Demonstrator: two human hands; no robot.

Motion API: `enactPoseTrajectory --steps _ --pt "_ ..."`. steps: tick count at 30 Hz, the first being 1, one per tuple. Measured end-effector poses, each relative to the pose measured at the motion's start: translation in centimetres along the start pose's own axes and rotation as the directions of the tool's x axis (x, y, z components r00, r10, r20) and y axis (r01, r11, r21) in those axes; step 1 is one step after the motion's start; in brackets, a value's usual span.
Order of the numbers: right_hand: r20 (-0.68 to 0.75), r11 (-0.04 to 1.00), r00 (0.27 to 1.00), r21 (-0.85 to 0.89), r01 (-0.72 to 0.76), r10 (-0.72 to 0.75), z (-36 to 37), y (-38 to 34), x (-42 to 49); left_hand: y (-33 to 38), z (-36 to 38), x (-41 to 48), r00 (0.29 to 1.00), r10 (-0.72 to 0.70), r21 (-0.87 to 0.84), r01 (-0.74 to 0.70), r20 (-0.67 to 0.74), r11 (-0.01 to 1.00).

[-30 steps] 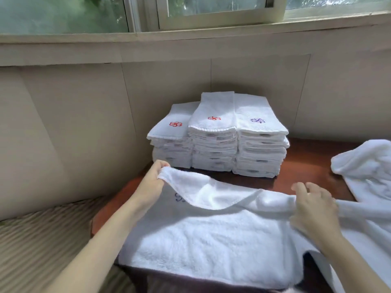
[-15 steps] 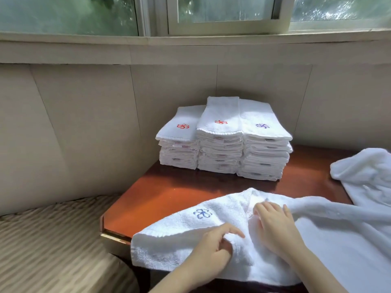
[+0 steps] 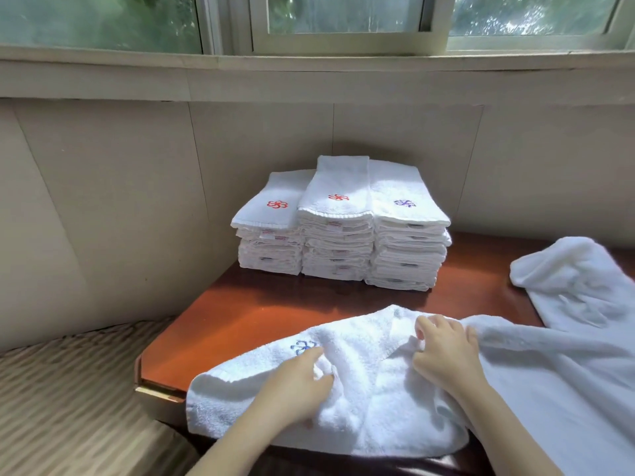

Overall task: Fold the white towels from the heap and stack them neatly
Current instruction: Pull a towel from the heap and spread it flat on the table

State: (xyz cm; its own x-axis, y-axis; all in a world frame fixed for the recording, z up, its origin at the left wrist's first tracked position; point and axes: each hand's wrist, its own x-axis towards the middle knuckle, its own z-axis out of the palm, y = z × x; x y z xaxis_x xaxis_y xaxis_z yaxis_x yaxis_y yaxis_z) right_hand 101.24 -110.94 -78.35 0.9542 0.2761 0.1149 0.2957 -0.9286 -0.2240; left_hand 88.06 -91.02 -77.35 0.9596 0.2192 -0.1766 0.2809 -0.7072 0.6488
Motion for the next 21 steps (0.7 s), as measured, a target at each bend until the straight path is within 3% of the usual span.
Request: enactPoseTrajectory --steps 4,8,11,14,21 --pt "-0.032 0.999 0.999 -0.031 0.024 -0.025 -0.4 0.5 -0.1 0.3 -0.8 0.5 0.999 -0.049 0.143 0.048 0.002 0.989" --pt "-0.113 0.999 0.992 -0.001 0.048 -0.048 -1.1 1.3 -0.5 0.4 -0.3 0.4 0.985 -0.170 0.413 0.143 0.030 0.899" --pt "-0.149 0.998 0.987 -0.027 0.049 -0.052 -1.6 2.5 -0.6 0.0 0.1 -0.3 0.988 -0.156 0.515 0.138 -0.007 0.846" --pt "-0.148 0.999 0.988 -0.021 0.035 -0.038 -1.8 3.6 -1.0 -0.5 0.5 -1.3 0.990 -0.112 0.562 0.143 -0.089 0.815" --pt "0.012 0.995 0.999 -0.093 0.031 -0.030 -1.2 4.8 -1.6 -0.9 1.0 -2.3 0.985 -0.061 0.552 0.143 -0.163 0.821"
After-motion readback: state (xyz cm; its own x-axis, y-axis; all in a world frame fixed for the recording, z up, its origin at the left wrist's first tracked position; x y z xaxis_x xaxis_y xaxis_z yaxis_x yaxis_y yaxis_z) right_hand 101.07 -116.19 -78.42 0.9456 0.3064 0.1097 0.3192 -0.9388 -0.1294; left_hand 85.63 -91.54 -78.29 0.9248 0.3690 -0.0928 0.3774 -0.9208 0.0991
